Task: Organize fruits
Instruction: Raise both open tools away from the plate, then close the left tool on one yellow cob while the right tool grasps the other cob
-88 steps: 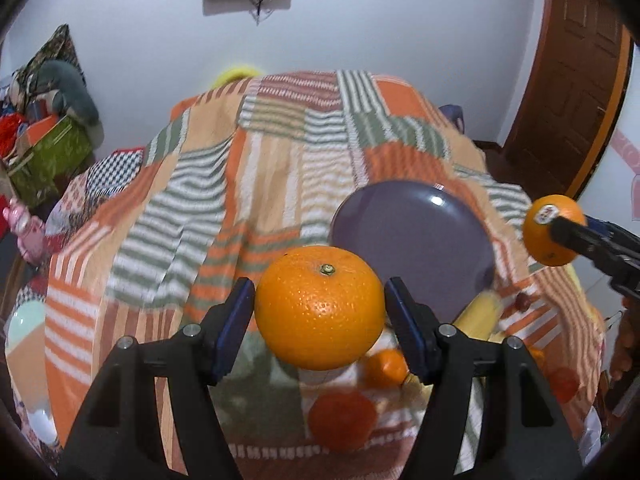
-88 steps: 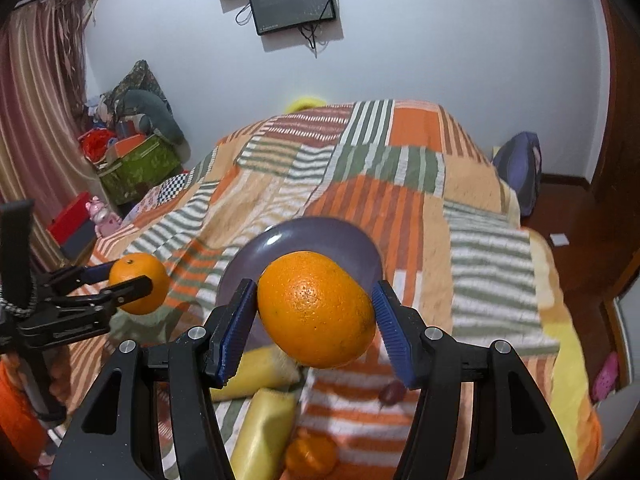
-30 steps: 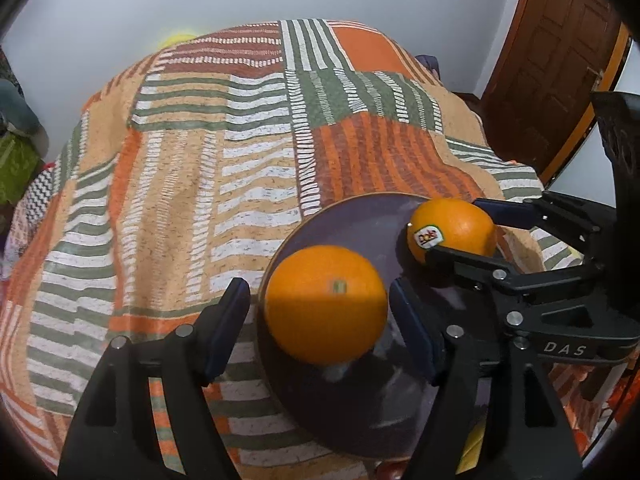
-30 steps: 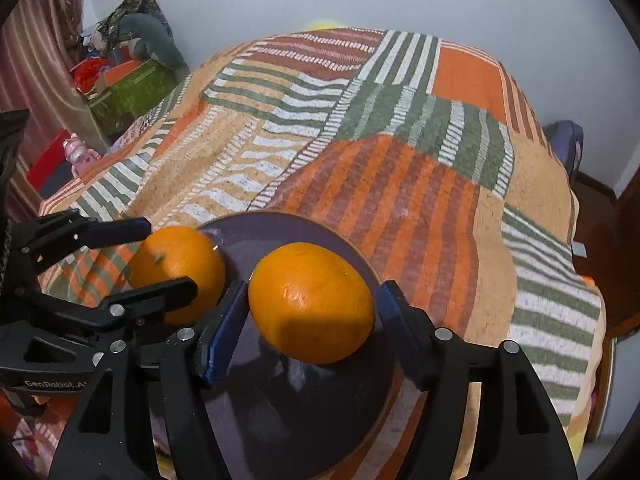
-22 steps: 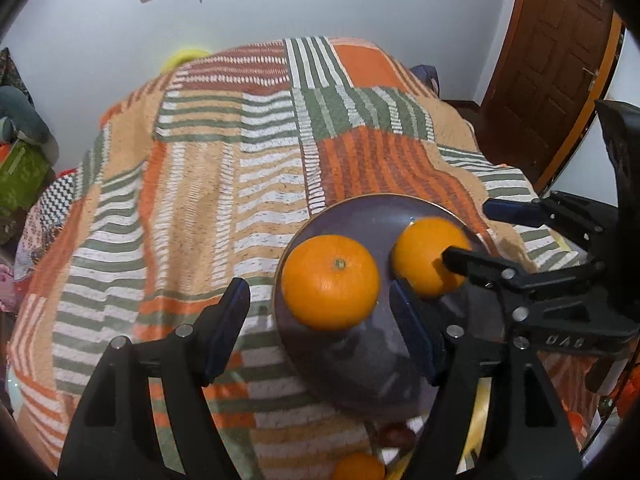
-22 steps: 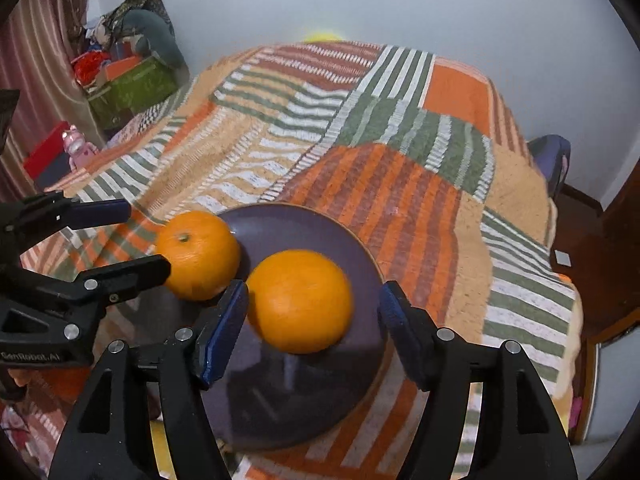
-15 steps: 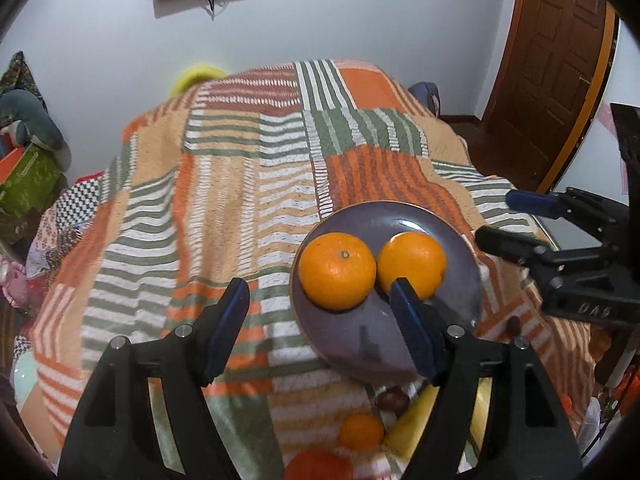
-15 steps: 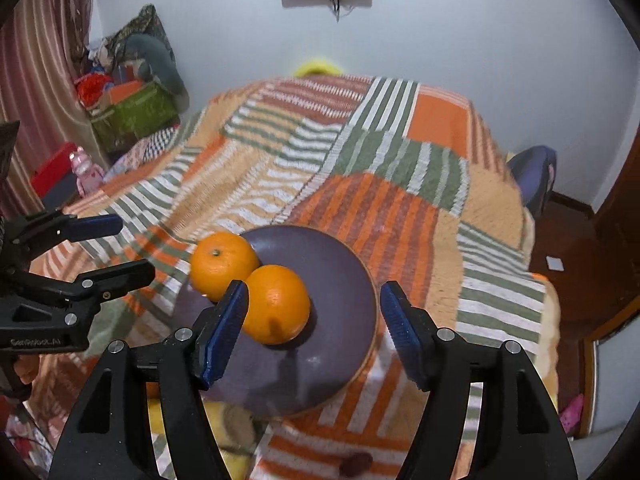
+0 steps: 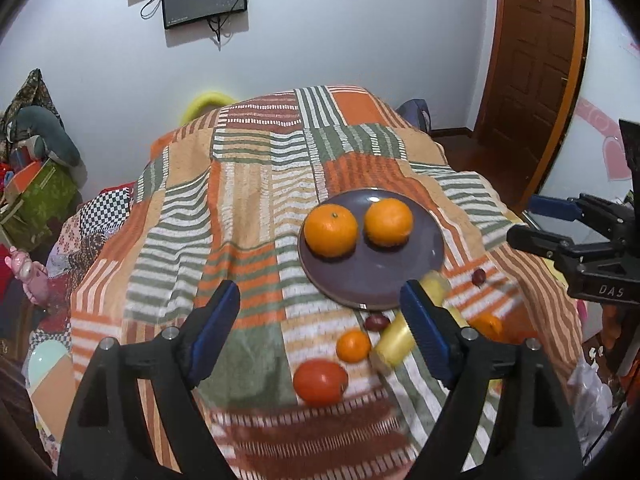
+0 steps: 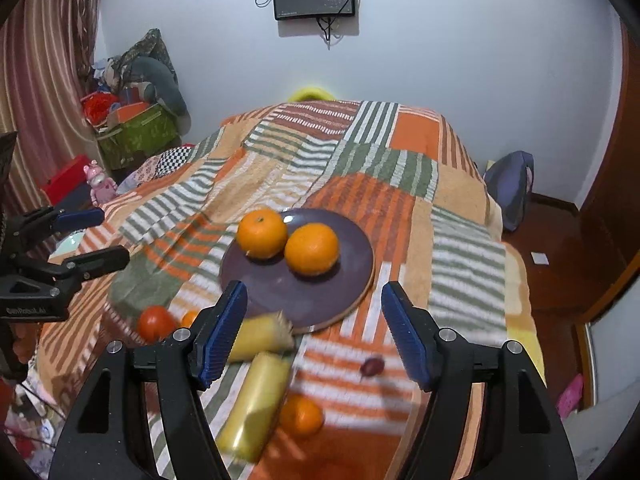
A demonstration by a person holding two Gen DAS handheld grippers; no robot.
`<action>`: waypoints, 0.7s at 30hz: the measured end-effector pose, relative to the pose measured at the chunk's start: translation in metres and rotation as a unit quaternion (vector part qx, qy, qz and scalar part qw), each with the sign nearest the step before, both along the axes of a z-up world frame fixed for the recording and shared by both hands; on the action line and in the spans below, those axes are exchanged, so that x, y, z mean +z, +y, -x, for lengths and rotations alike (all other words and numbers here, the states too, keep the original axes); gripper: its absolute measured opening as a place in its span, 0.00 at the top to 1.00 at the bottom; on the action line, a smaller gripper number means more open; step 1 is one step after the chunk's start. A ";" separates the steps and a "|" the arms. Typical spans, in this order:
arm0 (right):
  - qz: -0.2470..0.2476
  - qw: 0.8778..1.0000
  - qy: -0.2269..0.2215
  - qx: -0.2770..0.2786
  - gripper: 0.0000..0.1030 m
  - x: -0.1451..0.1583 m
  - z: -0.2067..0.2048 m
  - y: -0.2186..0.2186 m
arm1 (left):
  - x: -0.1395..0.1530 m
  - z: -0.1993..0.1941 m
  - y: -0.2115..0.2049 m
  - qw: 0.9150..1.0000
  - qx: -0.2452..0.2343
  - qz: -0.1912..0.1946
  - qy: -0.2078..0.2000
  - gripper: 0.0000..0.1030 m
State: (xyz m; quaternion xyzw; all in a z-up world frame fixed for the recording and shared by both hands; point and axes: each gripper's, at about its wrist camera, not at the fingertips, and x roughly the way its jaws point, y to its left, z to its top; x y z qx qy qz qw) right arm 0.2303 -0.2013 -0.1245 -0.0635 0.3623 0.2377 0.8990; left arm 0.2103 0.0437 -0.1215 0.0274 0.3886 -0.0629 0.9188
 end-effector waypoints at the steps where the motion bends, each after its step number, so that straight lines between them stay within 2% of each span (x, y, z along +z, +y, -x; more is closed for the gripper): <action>1: 0.001 1.000 0.004 0.000 0.36 -0.004 0.006 0.000 | -0.001 0.007 0.000 1.000 0.001 0.002 0.000 0.18; 5: 0.009 1.000 0.016 -0.006 0.36 -0.017 0.027 0.001 | -0.008 0.027 0.005 1.000 0.002 0.018 0.011 0.18; 14: 0.004 0.997 0.078 0.010 0.36 -0.057 0.053 0.008 | -0.037 0.046 -0.008 0.999 -0.013 0.013 0.049 0.18; 17: 0.008 0.996 0.094 0.013 0.46 -0.070 0.055 0.012 | -0.046 0.047 -0.012 0.998 -0.017 0.016 0.058 0.18; 21: 0.005 0.991 0.133 0.022 0.64 -0.087 0.050 0.016 | -0.055 0.043 -0.019 0.997 -0.028 0.013 0.068 0.18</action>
